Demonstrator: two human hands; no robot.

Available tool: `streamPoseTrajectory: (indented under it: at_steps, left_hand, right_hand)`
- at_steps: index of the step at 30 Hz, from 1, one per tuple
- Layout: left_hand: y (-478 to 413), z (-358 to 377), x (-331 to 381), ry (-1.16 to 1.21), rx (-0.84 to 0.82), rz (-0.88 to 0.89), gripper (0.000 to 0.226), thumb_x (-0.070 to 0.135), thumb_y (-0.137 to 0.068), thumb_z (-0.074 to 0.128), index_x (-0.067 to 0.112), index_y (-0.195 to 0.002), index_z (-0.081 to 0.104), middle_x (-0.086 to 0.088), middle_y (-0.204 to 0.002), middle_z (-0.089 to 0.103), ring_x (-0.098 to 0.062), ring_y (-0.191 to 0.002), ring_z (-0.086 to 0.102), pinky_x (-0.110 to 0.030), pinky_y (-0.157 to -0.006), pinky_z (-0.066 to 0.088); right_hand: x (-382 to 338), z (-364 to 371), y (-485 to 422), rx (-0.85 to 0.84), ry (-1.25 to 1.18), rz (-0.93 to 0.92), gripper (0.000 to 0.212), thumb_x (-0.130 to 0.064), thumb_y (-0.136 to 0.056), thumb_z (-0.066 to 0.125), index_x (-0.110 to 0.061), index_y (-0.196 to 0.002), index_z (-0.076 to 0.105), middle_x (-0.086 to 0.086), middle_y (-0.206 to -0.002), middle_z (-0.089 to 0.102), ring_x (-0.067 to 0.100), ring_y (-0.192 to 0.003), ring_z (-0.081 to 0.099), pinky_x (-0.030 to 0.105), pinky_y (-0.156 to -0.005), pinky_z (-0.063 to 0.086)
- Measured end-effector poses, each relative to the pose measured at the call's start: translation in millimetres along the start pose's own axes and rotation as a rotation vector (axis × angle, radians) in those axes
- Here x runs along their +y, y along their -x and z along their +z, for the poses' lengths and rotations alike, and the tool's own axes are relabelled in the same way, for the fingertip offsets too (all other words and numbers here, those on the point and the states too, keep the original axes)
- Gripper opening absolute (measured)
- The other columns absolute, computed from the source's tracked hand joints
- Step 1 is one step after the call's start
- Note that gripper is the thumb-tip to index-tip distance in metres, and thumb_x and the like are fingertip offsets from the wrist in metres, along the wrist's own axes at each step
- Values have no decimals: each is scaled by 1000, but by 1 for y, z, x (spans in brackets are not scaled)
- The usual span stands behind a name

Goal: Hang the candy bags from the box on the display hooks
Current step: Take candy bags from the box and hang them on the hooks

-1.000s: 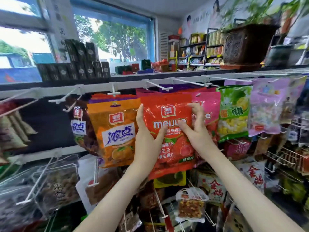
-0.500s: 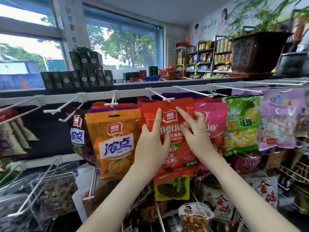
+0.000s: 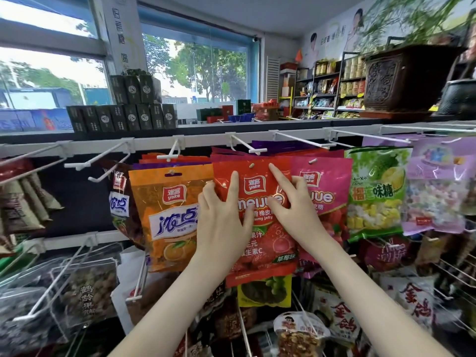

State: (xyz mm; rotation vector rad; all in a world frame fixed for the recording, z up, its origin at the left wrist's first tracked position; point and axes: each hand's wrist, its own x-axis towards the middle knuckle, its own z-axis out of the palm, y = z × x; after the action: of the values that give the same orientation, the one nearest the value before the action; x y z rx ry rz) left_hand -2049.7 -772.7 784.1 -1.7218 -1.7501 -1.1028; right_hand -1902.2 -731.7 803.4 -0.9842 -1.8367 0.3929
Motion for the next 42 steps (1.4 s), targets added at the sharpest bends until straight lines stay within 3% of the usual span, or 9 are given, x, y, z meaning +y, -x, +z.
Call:
streamPoseTrajectory:
  at_steps: [4, 6, 9, 13, 21, 26, 33, 37, 42]
  left_hand:
    - [-5, 4, 4, -190, 32, 130, 61, 45, -92, 44, 12, -144, 40, -19, -153, 20, -35, -139, 24, -49, -113, 20]
    - [-8, 6, 5, -233, 1, 154, 63, 48, -92, 37, 15, -145, 39, -16, -156, 19, -32, -144, 17, -51, -115, 6]
    - [-12, 11, 4, -275, -23, 169, 65, 51, -92, 33, 18, -148, 34, -10, -158, 21, -30, -147, 13, -55, -115, 0]
    - [-13, 16, 2, -284, -16, 184, 63, 49, -94, 32, 18, -149, 31, -7, -157, 25, -26, -146, 15, -57, -116, 0]
    - [-18, 23, -1, -286, 11, 205, 62, 45, -95, 28, 15, -148, 32, -10, -155, 28, -28, -145, 21, -57, -115, 5]
    - [-13, 25, 3, -244, 10, 204, 56, 35, -96, 29, 9, -143, 40, -16, -150, 36, -32, -140, 32, -54, -113, 24]
    - [12, 18, 20, -48, 71, 292, 51, 22, -94, 33, 4, -140, 44, -18, -146, 41, -33, -137, 37, -52, -114, 26]
    - [35, 24, 49, 136, 84, 390, 50, 18, -93, 36, 3, -139, 45, -18, -145, 42, -32, -136, 38, -52, -113, 28]
    - [72, 45, 104, 327, -65, 509, 49, 15, -90, 39, 1, -136, 48, -19, -144, 43, -31, -133, 41, -48, -111, 32]
  right_hand:
    - [0, 4, 2, 21, 35, -5, 62, -30, -92, 58, -43, -144, 26, -3, -134, 26, 9, -127, 28, 26, -106, 29]
    - [1, 6, 2, 60, 182, -7, 63, -36, -92, 57, -41, -145, 25, -1, -142, 20, 13, -132, 19, 34, -111, 24]
    - [3, 7, -2, 153, 497, -96, 62, -37, -92, 55, -33, -147, 27, 6, -155, 9, 19, -137, 5, 43, -113, 11]
    - [7, 15, -8, 90, 554, -292, 53, -25, -95, 42, -23, -147, 30, 3, -157, 20, 18, -145, 8, 39, -115, 4]
    - [11, 26, -17, 50, 556, -271, 58, -29, -92, 17, -22, -149, 23, 1, -157, 19, 12, -145, 8, 33, -116, 0]
    - [12, 25, -16, 41, 553, -268, 57, -33, -93, 15, -26, -149, 20, -1, -157, 17, 6, -144, 2, 32, -116, -2]
    - [21, 17, 16, 105, 559, -302, 50, -24, -98, 33, -20, -147, 29, 2, -155, 24, 9, -144, 9, 28, -117, -1]
    - [35, -5, 50, 184, 538, -238, 48, -23, -97, 36, -15, -145, 34, 3, -152, 31, 13, -143, 19, 30, -116, 9]
    - [66, -57, 105, 252, 605, -109, 45, -21, -97, 39, -13, -141, 41, 4, -144, 42, 15, -137, 30, 31, -112, 19]
